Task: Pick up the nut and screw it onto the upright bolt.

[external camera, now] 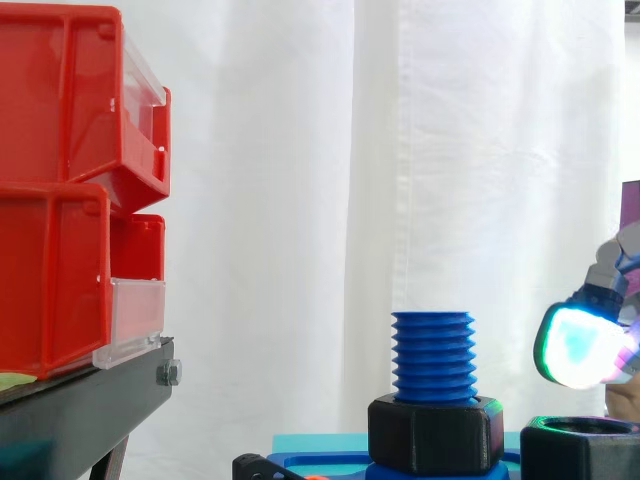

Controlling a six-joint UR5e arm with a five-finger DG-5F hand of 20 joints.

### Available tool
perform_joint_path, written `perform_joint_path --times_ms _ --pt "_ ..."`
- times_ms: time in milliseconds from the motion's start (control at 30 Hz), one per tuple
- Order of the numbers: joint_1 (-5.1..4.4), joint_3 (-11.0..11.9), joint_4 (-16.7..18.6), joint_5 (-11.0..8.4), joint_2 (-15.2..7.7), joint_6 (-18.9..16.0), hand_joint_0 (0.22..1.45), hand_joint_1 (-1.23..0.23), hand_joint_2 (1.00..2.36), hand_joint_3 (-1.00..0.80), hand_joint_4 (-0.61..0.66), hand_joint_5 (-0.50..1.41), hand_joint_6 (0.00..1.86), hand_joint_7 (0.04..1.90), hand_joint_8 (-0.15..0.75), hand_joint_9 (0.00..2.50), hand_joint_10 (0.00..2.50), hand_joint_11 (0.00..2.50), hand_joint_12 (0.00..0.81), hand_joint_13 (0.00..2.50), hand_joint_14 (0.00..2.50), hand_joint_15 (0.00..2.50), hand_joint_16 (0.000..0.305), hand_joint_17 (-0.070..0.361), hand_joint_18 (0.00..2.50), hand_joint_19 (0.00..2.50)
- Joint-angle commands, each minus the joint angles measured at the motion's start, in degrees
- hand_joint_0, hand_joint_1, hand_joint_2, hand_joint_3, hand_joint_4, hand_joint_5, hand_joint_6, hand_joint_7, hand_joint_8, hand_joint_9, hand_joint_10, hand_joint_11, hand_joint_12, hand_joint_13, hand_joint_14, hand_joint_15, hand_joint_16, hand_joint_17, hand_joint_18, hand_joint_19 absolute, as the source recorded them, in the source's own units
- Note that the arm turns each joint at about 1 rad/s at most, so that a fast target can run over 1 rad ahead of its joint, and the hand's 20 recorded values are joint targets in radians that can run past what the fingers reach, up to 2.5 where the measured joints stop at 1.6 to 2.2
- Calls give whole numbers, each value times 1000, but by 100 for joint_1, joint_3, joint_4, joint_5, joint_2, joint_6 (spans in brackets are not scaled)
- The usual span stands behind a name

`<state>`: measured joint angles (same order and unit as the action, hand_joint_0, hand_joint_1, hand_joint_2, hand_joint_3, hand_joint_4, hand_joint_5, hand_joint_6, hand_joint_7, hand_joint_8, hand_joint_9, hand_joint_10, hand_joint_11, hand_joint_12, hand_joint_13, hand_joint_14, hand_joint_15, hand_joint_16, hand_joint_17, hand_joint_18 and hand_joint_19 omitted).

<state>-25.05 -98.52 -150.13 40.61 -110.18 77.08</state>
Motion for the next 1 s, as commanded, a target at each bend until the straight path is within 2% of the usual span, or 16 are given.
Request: perform_joint_path --times_ms 0,333,467,667,767,967 --pt "0 -45 142 -9 -3 8 440 -542 1000 -500 207 -183 502 808 250 741 0 41 249 688 0 0 22 49 357 0" --pt "44 -45 168 0 -3 17 377 -604 1000 -500 179 -257 502 790 249 414 0 0 347 411 0 0 41 92 143 0" --pt "53 -45 239 8 -3 88 377 -604 1000 -500 171 -263 502 783 247 371 0 0 352 389 0 0 43 96 123 0" --pt "53 -45 494 17 -197 131 381 -589 1000 -500 179 -260 502 782 246 365 0 0 352 383 0 0 43 96 121 0" --pt "53 -45 617 17 -188 131 381 -584 1000 -500 184 -257 502 784 248 370 0 0 352 390 0 0 43 97 126 0" --pt "53 -45 643 0 -205 246 382 -582 1000 -500 188 -254 502 784 251 379 0 0 350 402 0 0 43 97 134 0"
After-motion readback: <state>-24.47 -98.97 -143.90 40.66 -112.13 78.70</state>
